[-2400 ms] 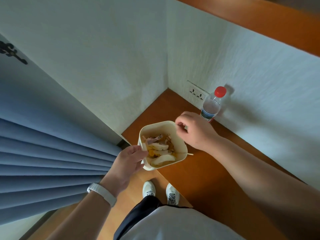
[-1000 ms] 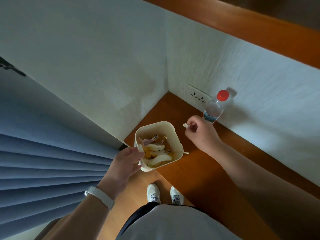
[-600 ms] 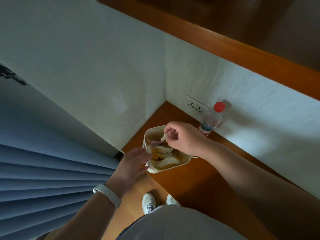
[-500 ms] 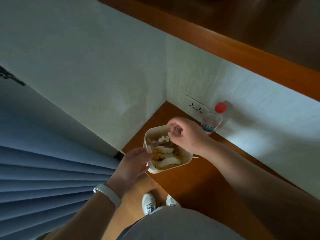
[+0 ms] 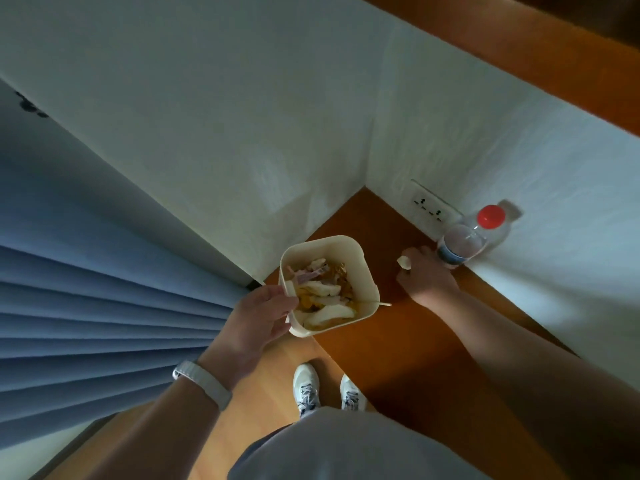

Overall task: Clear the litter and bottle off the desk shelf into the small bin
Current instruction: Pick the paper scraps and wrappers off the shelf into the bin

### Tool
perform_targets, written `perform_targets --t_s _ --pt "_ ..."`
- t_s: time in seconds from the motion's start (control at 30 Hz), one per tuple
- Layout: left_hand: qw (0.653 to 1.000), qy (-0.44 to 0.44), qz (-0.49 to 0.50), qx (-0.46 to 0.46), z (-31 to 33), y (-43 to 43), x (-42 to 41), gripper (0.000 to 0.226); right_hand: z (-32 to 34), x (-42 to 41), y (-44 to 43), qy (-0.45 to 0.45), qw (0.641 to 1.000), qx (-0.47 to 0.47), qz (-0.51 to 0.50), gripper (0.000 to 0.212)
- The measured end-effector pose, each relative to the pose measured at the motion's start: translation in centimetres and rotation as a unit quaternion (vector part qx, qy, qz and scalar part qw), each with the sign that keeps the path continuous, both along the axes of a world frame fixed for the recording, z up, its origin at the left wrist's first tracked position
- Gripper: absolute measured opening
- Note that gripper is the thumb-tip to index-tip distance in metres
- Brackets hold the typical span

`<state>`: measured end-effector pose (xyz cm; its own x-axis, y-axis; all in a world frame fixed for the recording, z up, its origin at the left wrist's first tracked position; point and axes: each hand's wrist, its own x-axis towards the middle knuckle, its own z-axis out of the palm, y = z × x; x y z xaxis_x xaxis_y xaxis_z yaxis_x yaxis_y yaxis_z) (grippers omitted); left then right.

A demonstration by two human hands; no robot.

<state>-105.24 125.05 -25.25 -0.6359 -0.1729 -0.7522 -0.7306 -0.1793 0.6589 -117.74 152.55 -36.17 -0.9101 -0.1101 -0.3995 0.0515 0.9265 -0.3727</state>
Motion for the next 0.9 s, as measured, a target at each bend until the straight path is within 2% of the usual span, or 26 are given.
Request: perform_targets --t_s 0.1,0.27,0.47,0.63,0.8,0.9 --pt "1.000 0.000 0.005 -0.004 0.4 -0.3 0.3 0.015 -1.5 -0.5 -0.6 -0.006 0.999 0.037 0.013 0.054" --pt "1.000 -0.002 0.011 -0.012 0.7 -0.6 0.2 0.015 -2.7 -1.2 -1.4 -0.010 0.999 0.042 0.021 0.036" --pt "1.000 -0.007 -0.008 -0.024 0.3 -0.7 -0.5 0.016 -2.3 -0.5 -0.8 -0.018 1.000 0.018 0.001 0.027" --pt "0.999 -0.009 -0.037 -0.017 0.2 -0.3 -1.1 0.023 0.7 0.5 -0.4 0.017 0.993 -0.097 -0.070 0.014" --pt "0.999 -0.004 -0.042 -0.012 0.2 0.0 -1.6 0.021 6.3 0.9 -1.3 0.105 0.963 -0.238 -0.072 0.018" --pt "0.998 -0.002 -0.055 -0.009 0.3 0.0 -1.7 0.018 9.5 1.5 -2.3 0.142 0.947 -0.283 -0.055 0.019"
